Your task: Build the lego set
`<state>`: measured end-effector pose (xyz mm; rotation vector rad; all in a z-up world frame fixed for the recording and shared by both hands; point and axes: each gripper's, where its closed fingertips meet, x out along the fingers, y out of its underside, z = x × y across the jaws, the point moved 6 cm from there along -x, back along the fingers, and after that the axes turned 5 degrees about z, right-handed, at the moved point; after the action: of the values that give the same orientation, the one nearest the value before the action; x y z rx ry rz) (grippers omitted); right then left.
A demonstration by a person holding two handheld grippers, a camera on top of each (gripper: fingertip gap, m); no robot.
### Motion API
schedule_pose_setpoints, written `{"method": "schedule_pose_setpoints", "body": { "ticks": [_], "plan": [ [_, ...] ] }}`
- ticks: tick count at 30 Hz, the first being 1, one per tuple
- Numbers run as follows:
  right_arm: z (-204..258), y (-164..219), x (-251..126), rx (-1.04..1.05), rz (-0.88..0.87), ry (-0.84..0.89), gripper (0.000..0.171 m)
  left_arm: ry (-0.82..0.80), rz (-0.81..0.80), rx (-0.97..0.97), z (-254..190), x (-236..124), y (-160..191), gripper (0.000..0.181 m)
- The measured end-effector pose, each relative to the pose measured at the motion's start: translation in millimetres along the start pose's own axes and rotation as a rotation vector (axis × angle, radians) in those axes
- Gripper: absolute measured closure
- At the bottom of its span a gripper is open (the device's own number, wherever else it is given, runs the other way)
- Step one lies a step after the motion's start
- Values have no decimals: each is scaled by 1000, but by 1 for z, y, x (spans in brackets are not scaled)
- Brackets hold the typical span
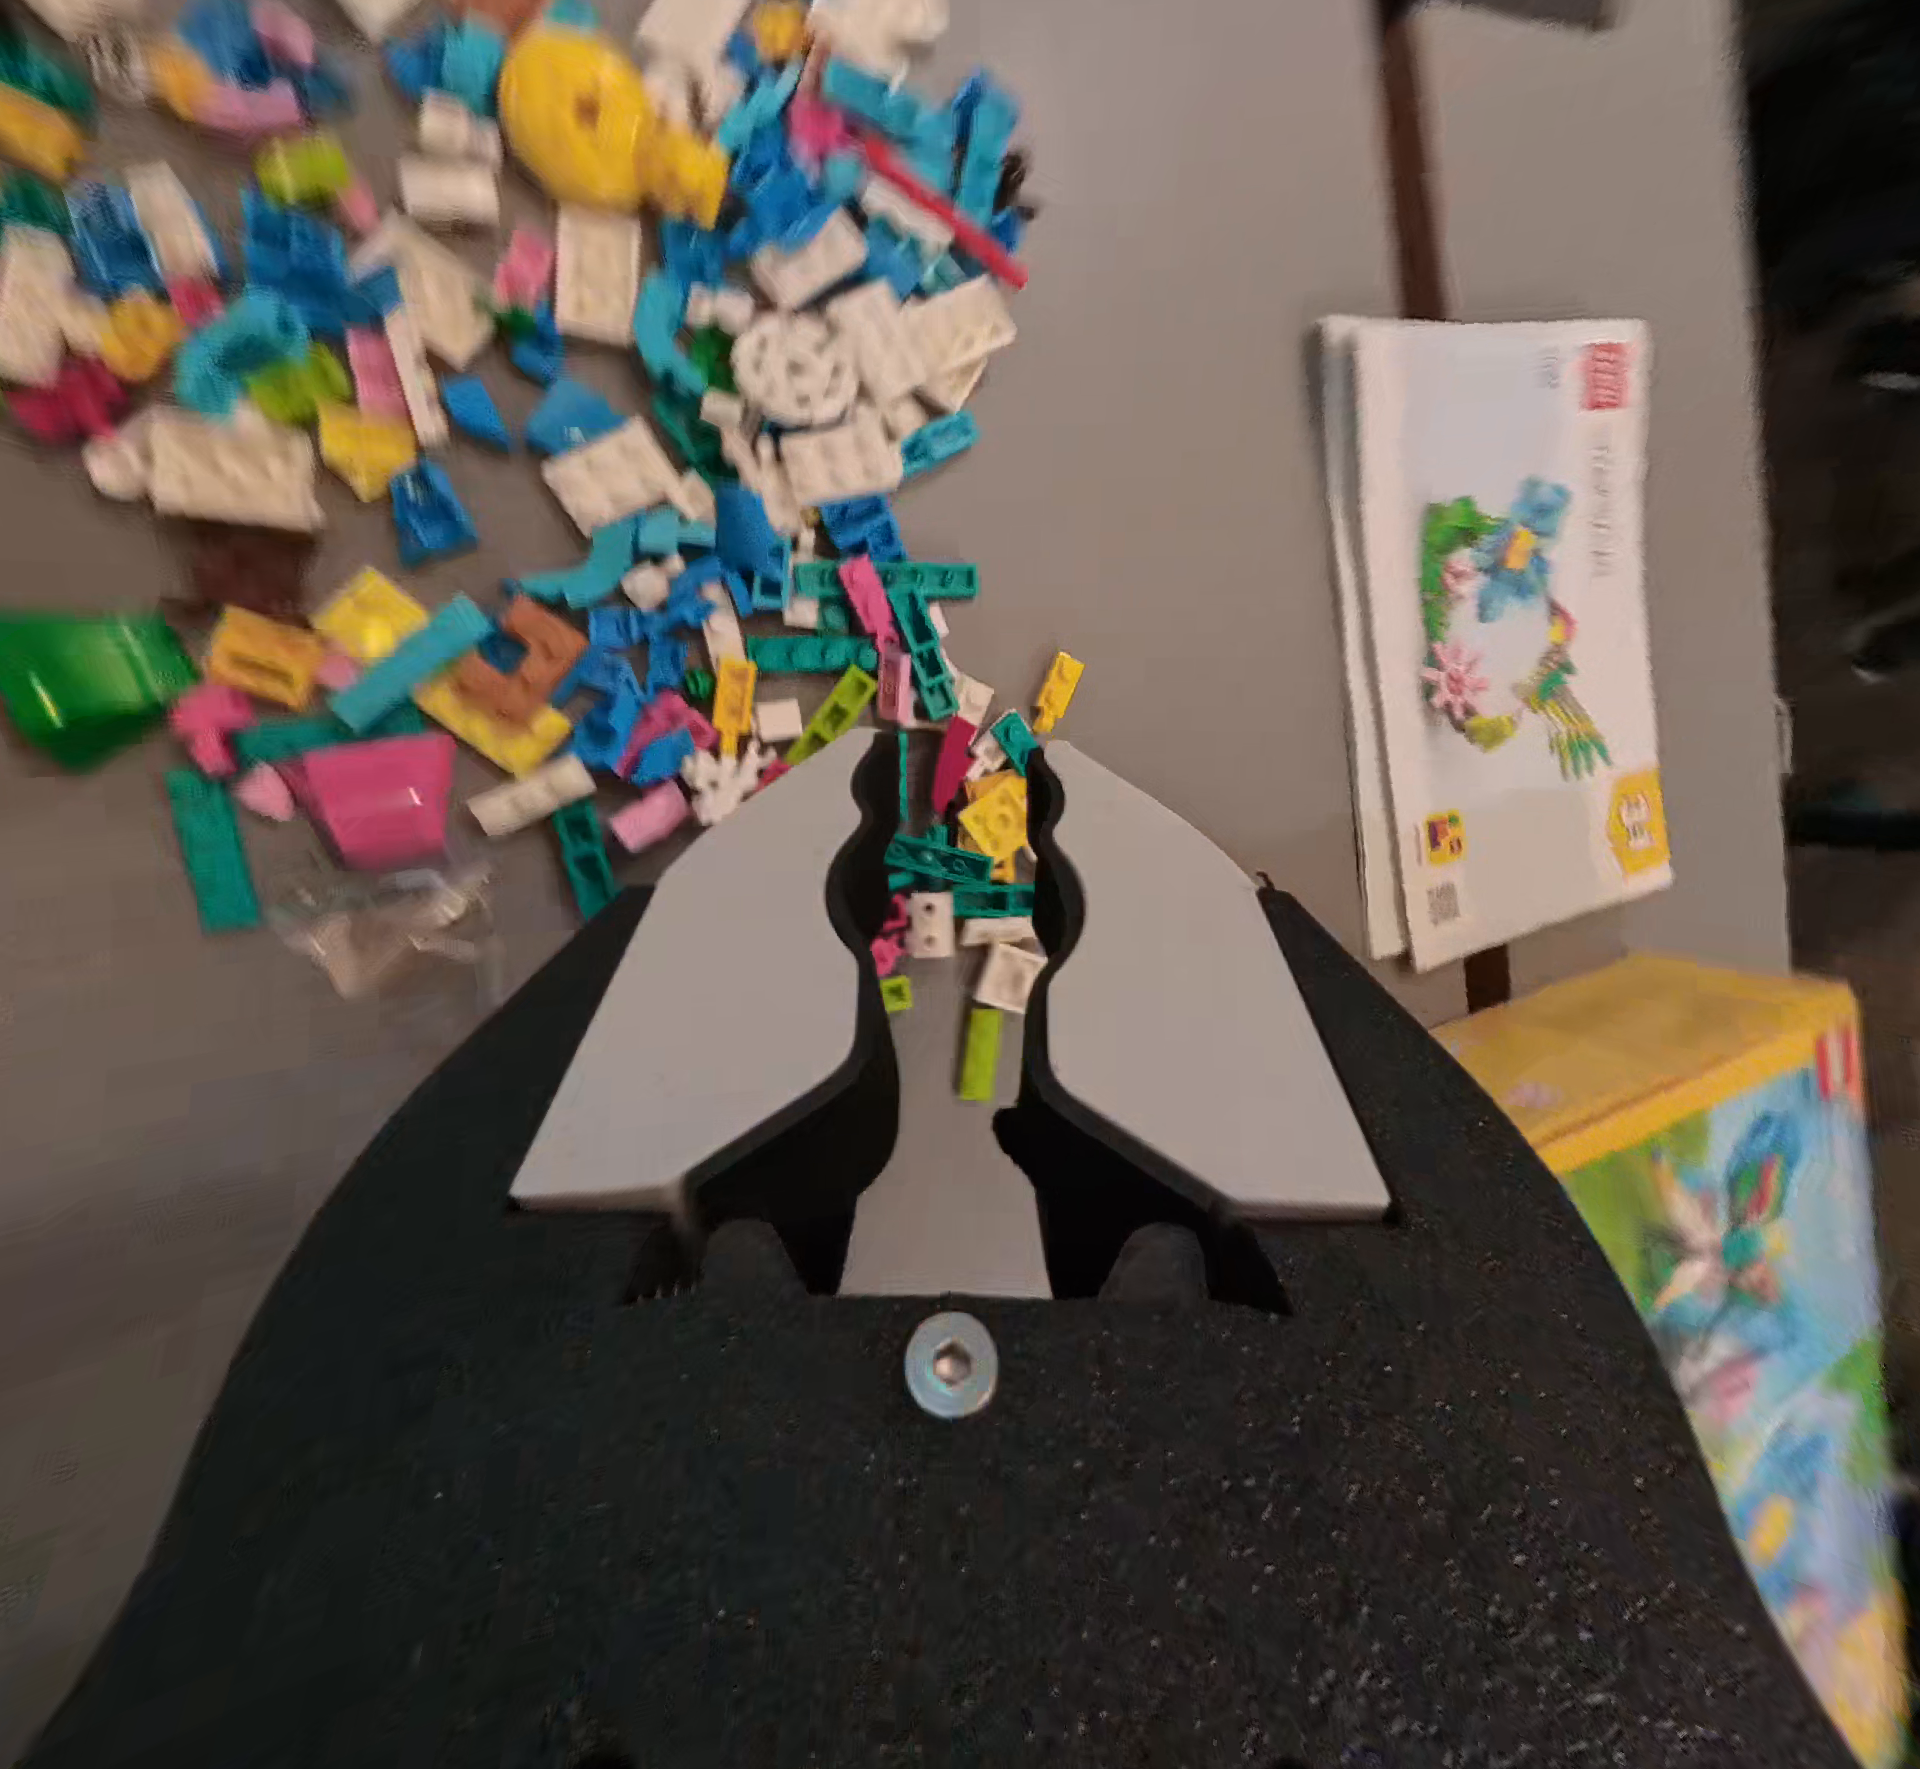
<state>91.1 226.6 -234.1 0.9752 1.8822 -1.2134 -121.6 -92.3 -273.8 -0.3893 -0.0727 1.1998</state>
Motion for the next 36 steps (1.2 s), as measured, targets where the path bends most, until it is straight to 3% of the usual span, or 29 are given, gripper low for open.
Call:
{"method": "schedule_pose_setpoints", "body": {
  "ticks": [5,12,24,31,36],
  "plan": [
    [-21,-1,33,-132,204,-275,149,-37,1,-3,4,-3,1,173],
    [-34,0,60,-196,319,-453,154,-8,16,-9,1,-2,4,173],
    [-37,6,68,-216,337,-477,164,21,8,-31,0,-1,4,173],
    [-29,-17,44,-193,266,-444,164,19,6,-35,0,-1,4,173],
    [26,-64,4,-192,158,-489,164,4,-16,-26,1,-4,0,173]
  ]
}}
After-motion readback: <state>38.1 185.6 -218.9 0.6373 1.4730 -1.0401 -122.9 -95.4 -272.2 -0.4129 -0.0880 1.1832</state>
